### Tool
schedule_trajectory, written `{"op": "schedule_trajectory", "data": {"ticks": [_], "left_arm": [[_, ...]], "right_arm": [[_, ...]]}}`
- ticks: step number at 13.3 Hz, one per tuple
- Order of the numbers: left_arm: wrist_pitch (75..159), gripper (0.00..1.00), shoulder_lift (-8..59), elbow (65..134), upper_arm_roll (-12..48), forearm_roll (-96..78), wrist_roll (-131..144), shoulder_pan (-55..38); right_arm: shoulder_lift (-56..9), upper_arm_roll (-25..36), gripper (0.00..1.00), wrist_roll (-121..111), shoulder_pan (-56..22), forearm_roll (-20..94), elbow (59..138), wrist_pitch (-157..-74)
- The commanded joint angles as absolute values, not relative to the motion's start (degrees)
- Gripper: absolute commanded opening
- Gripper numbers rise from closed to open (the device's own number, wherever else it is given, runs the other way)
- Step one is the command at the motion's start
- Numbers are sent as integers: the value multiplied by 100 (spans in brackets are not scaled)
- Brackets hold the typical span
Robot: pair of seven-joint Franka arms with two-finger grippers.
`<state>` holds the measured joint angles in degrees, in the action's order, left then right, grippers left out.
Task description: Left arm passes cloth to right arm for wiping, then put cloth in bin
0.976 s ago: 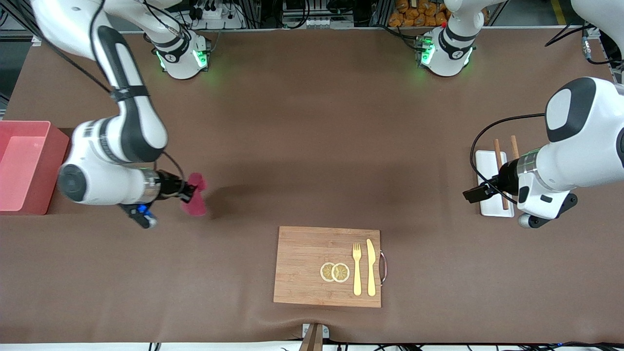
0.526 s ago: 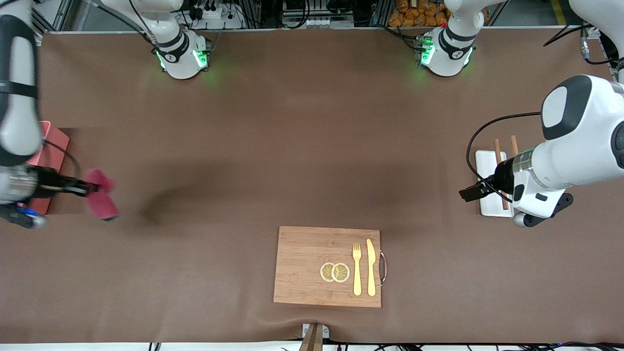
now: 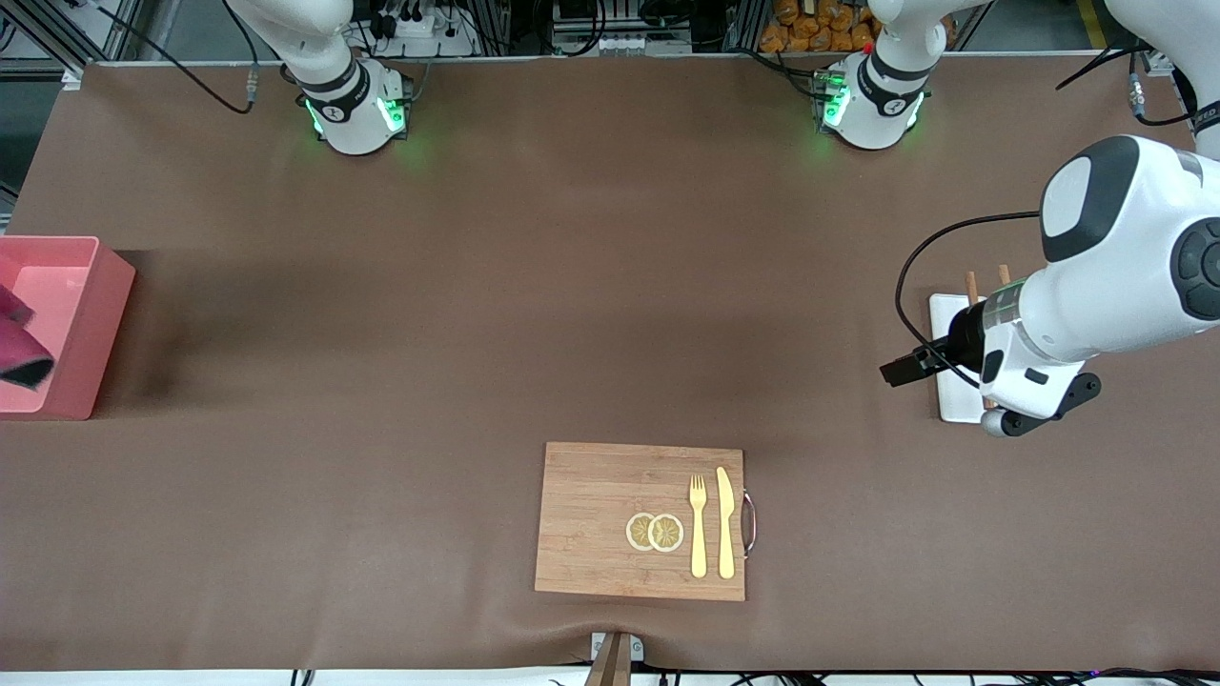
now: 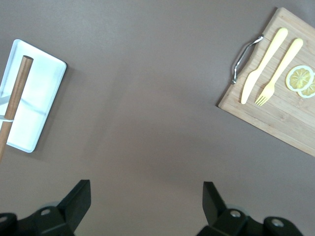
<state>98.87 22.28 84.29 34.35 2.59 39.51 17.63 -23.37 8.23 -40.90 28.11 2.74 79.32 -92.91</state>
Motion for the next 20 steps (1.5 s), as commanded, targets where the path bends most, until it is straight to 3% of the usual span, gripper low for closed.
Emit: {"op": "schedule_trajectory", "data": {"ticks": [1, 5, 6, 7, 8, 12, 15, 17, 20], "left_arm": [[9817, 100, 2004, 8446, 3463, 378, 3920, 1828], [9809, 100, 1855, 8420, 3445, 396, 3903, 1854], [9800, 100, 1759, 8420, 3419, 387, 3746, 1863], [9782, 100, 1697, 8429, 3419, 387, 3535, 1907], [9669, 100, 1609, 8420, 3428, 387, 3342, 2029], [9431, 100, 1205, 8411, 3454, 387, 2533, 2249], [9265, 100, 985, 8420, 3341, 378, 2207, 2233], [9106, 100, 774, 8455, 2685, 369, 1892, 1717], [8869, 100, 449, 8481, 893, 281, 996, 356]], "right_arm": [[-2759, 686, 0, -5067, 3373, 141, 7638, -9902], [-3584, 677, 0, -6247, 3989, 246, 7638, -11028], [-3743, 668, 24, -6258, 4051, 281, 7655, -11213], [-3831, 668, 86, -6240, 4069, 394, 7673, -11276], [-3849, 668, 100, -6249, 4052, 587, 7682, -11259], [-3683, 642, 100, -6223, 3938, 633, 7656, -11067], [-3193, 641, 100, -6118, 3596, 633, 7629, -10567], [-2902, 642, 100, -5419, 3253, 633, 7629, -10049], [-2506, 668, 100, -3951, 2534, 545, 7638, -9449]]}}
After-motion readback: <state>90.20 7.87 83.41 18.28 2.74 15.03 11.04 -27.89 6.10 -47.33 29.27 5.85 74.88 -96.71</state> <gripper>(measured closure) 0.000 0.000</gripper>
